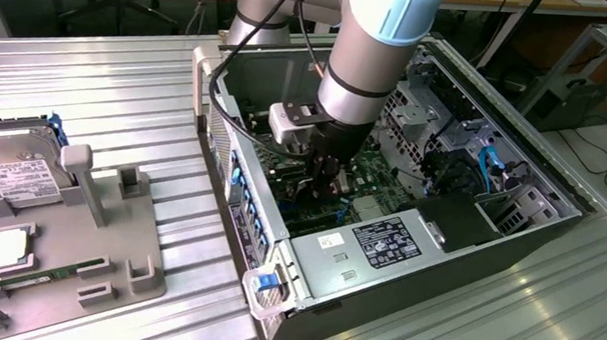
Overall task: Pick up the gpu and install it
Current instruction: 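Insert the gpu into the slot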
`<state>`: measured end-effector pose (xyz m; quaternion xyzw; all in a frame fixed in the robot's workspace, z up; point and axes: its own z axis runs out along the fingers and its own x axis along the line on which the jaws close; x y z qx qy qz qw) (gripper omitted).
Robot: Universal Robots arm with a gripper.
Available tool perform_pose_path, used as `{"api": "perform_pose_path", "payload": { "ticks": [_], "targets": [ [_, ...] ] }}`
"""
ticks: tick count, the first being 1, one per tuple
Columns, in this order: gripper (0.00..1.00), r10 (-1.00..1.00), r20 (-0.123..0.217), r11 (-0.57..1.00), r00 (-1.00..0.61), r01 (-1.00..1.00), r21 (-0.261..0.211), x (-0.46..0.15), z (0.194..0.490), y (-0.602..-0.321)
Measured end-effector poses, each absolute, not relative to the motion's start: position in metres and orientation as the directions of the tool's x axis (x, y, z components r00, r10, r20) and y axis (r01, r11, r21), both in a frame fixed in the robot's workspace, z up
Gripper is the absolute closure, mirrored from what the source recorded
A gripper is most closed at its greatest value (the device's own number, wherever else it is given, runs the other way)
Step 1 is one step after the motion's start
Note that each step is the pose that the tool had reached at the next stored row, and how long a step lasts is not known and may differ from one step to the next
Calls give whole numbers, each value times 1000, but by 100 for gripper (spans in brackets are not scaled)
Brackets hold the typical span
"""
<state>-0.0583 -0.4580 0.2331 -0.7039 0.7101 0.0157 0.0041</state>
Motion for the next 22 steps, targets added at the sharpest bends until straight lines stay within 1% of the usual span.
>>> {"api": "perform_pose_path", "payload": {
  "ticks": [6, 19, 20, 21, 22],
  "targets": [
    [73, -1000, -29, 8, -9, -1000, 17, -58, 224, -458],
    [71, -999, -33, 8, -9, -1000, 16, -58, 222, -457],
    [66, -999, -31, 8, -9, -1000, 17, -58, 223, -458],
    [66, -1000, -29, 8, -9, -1000, 18, -58, 224, -458],
    [59, -1000, -30, 8, -9, -1000, 17, -58, 224, -458]
  ]
}}
